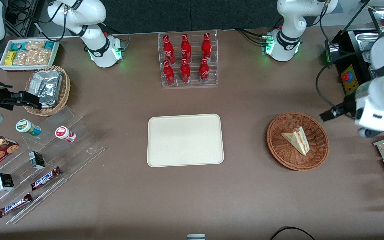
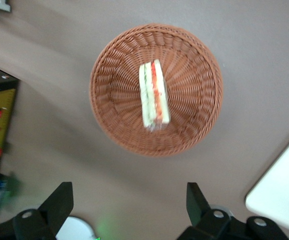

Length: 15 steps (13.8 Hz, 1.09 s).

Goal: Place sandwich from basket to tray
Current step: 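Lower the open left gripper over the sandwich in the wicker basket, then close the left gripper on the wrapped sandwich wedge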

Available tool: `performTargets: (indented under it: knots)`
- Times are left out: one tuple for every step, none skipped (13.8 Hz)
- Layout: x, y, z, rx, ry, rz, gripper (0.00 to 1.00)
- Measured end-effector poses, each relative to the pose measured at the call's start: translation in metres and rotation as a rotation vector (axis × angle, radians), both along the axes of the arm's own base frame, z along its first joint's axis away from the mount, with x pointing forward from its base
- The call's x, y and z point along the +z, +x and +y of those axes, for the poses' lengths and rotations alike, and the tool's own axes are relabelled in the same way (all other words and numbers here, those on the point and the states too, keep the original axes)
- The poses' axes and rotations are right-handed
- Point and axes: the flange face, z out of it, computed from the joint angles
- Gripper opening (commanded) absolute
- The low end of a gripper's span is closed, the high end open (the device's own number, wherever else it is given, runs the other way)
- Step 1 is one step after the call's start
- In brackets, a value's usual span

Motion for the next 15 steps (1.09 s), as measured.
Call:
performTargets:
  knots:
    - [-0.021,0.0,-0.002,0.035,0.007,-0.005,1.0]
    - [-0.041,-0.001,-0.003,0.06,0.012,-0.011,1.0]
    - [-0.06,-0.003,-0.003,0.08,0.015,-0.021,1.0]
    - [-0.078,-0.006,-0.003,0.099,0.017,-0.032,1.0]
    - [-0.096,-0.009,-0.003,0.117,0.019,-0.044,1.0]
    - [-0.112,-0.013,-0.002,0.127,0.019,-0.056,1.0]
    - [-0.128,-0.017,-0.002,0.139,0.018,-0.072,1.0]
    - [-0.143,-0.022,-0.002,0.156,0.018,-0.089,1.0]
    - [-0.157,-0.026,-0.002,0.171,0.018,-0.102,1.0]
    - [-0.17,-0.031,-0.001,0.179,0.018,-0.108,1.0]
    - [-0.182,-0.036,-0.001,0.184,0.018,-0.111,1.0]
    - [-0.194,-0.039,-0.001,0.188,0.017,-0.117,1.0]
    - [-0.205,-0.041,0.0,0.191,0.016,-0.121,1.0]
    - [-0.217,-0.042,0.0,0.193,0.016,-0.119,1.0]
    - [-0.227,-0.042,0.001,0.195,0.017,-0.115,1.0]
